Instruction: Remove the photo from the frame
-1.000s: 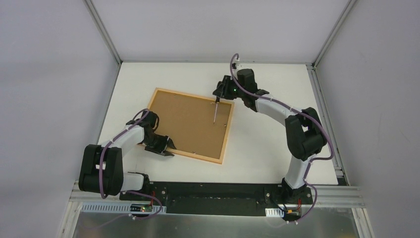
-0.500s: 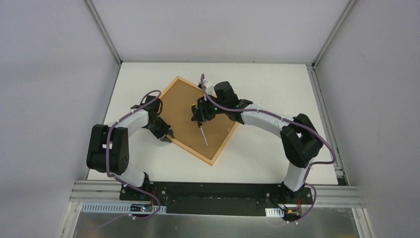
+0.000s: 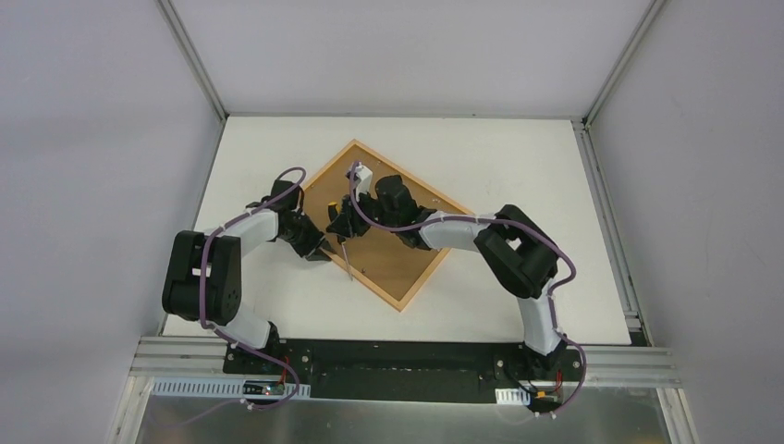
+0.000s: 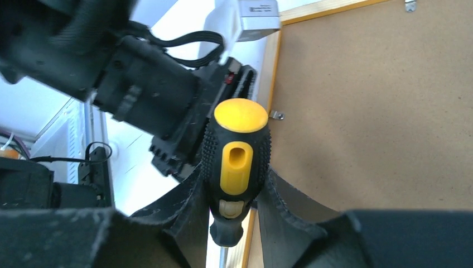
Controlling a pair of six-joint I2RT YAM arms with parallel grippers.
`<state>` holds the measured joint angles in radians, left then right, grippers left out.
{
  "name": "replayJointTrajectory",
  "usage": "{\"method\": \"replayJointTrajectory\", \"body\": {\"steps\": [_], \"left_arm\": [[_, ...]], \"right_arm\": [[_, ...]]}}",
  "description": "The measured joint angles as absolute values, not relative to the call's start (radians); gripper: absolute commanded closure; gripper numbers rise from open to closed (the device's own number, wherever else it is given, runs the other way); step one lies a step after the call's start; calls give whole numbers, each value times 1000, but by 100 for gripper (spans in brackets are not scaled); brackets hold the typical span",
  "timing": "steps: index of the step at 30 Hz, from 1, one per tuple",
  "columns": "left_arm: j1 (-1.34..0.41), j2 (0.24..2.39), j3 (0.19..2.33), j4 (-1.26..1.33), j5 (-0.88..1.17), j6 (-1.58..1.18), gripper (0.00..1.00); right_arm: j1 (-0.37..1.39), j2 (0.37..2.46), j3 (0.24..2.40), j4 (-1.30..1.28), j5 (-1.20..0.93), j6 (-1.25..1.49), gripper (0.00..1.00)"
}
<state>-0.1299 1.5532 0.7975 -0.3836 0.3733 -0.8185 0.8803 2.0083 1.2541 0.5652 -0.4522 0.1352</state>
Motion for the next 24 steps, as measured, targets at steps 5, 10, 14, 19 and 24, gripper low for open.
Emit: {"method": "replayJointTrajectory", "body": {"steps": [5,10,14,19,24], "left_arm": [[-128,1543,775,-358,398,-818,100],[-120,1543,768,-348,413,-819,100],[-116,1544,767,-347,419,-818,100],[-115,1547,767,-346,424,-818,100],[-109,1553,767,-344,437,-818,100]], "right_arm": [[876,2053,1250,618,-435,157,100],[852,2049,1250,641,-458,171,100],[818,2029,1250,639,-515,179,100],[760,2016,1269,635,-670,151,100],[733,2020,1315,632,-772,145,100]]}}
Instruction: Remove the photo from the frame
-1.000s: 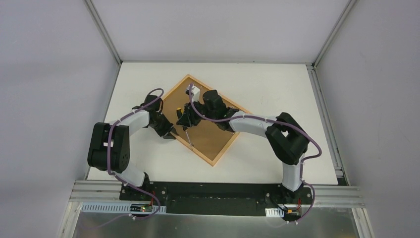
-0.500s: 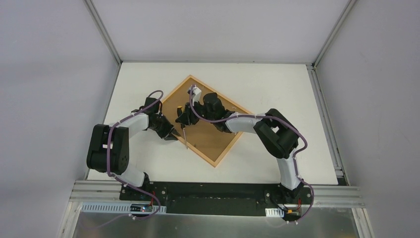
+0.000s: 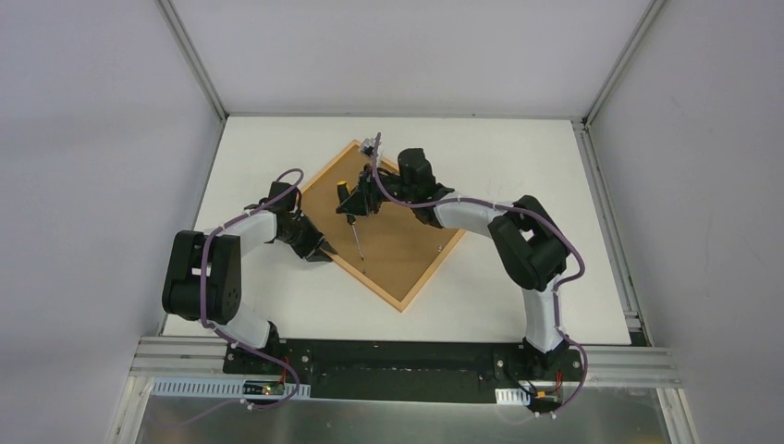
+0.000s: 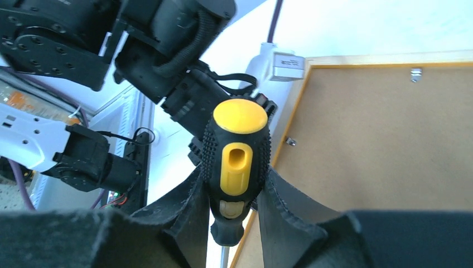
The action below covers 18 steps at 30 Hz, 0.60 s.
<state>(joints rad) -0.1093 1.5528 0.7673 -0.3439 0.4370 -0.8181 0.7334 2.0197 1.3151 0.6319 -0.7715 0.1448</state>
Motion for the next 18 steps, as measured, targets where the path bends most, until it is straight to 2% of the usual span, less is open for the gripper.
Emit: {"method": "replayJointTrajectory", "body": {"steps": [18], "left_arm": [[-109,1567,767,-337,466,-826,100]], "right_arm": [[757,2124,1348,616,-830,124,100]]}}
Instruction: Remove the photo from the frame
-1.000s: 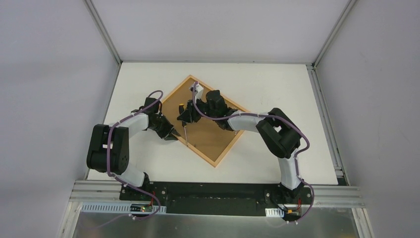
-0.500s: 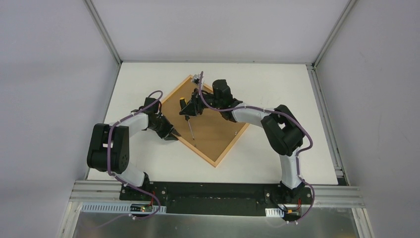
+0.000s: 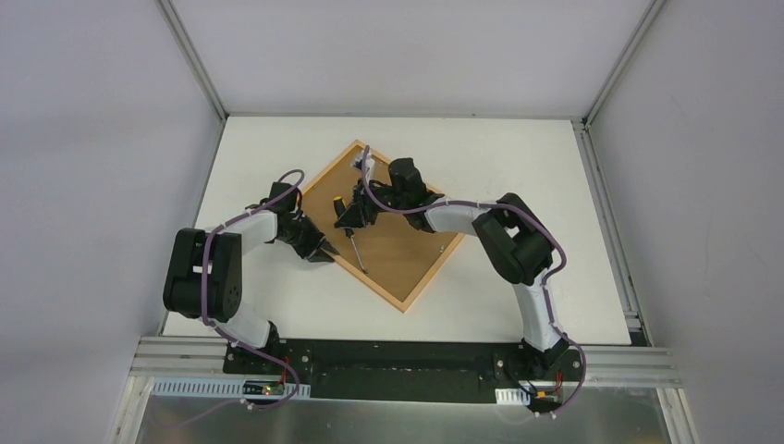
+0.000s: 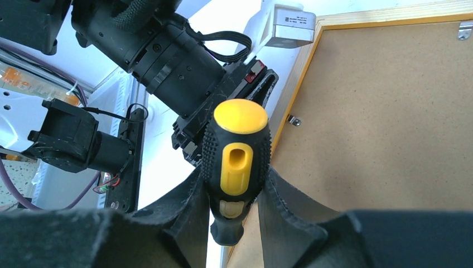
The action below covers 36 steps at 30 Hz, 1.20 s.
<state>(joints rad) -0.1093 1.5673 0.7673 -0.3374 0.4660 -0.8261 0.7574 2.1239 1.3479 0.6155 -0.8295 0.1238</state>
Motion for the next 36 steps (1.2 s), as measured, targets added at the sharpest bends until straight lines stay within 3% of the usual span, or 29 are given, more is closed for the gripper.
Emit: {"method": "replayJointTrajectory", "body": {"steps": [11,25,36], "left_arm": [[-110,1571,767,-339,472,-827,100],[-109,1584,767,-341,498,-828,100],[-109,1591,768,-344,498,-822,100]], "right_arm": [[782,2118,1348,556,-828,51,100],[818,1913,1371,51,-745,-392,100],[863,1991,1615,-350,-793,-679,100]]}}
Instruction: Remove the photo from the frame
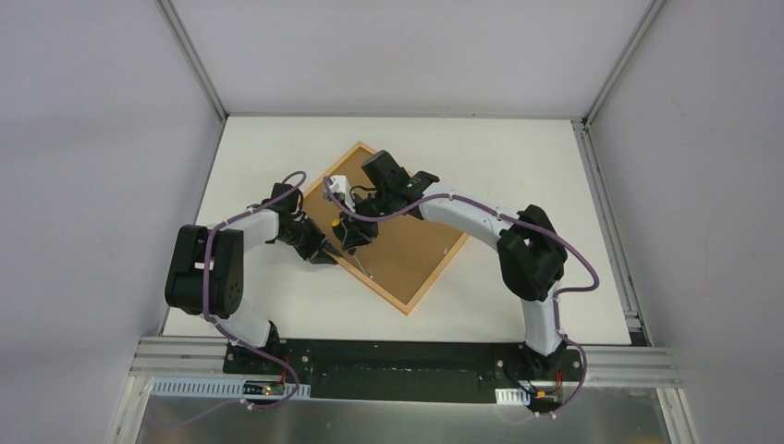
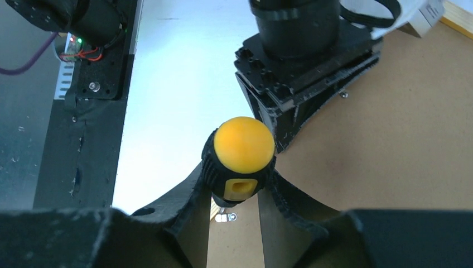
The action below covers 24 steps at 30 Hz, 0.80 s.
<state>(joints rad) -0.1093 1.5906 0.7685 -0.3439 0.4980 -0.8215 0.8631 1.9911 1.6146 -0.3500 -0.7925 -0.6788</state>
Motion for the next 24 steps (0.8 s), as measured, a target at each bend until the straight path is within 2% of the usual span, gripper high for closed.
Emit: {"method": "replayJointTrajectory", "body": {"steps": [15,18,24], "left_arm": [[-103,1613,783,-384,521,-797,100],[-103,1617,786,-389,524,-794,100],[-103,1622,793,-395,525,-792,100]], "right_arm": [[919,1908,1636,-582,-669,-884,100],[885,1876,1571,-520,-698,-794,100],[808,1922,1531,-329,-718,-386,100]]}}
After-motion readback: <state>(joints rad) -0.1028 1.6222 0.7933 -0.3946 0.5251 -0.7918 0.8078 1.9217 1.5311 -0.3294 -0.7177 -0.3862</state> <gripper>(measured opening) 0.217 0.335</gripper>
